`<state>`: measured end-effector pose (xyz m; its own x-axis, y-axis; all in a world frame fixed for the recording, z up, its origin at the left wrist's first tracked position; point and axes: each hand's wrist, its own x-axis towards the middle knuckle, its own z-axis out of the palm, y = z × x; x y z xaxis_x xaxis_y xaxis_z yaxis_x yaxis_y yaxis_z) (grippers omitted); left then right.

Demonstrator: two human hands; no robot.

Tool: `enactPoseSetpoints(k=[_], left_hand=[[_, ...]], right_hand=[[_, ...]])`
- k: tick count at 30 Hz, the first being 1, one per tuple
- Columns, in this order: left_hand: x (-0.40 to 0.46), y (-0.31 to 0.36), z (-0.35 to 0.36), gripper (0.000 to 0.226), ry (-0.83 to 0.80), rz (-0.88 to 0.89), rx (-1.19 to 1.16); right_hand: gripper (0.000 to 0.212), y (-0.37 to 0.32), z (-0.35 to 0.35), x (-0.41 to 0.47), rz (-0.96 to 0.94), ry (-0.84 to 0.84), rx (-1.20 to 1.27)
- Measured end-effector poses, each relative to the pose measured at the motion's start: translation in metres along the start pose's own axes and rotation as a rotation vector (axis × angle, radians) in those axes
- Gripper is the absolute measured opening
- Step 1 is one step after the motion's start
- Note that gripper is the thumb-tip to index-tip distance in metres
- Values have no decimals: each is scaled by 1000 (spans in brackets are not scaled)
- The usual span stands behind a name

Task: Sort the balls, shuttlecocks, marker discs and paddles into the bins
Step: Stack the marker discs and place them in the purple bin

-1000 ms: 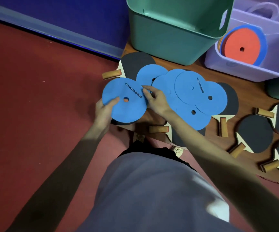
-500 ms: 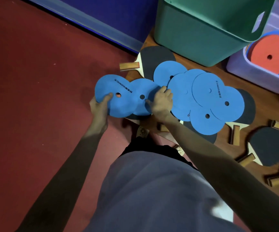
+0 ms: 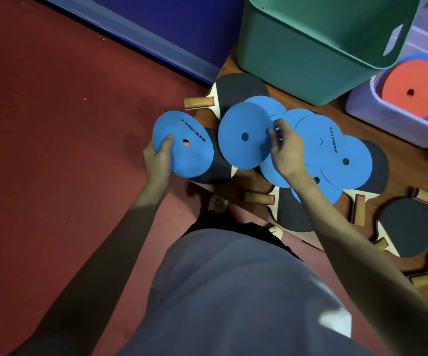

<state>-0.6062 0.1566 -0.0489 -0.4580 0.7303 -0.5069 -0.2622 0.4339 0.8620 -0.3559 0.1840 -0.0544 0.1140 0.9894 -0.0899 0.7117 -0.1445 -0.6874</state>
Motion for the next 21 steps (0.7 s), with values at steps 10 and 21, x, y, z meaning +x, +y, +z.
enactPoseSetpoints(k=[10, 21], left_hand=[[-12, 2, 47, 34, -300, -202, 27], [-36, -6, 82, 35, -518, -299, 98]], right_hand=[[17, -11, -17, -23, 319, -151, 788], [20, 30, -17, -45, 407, -147, 665]])
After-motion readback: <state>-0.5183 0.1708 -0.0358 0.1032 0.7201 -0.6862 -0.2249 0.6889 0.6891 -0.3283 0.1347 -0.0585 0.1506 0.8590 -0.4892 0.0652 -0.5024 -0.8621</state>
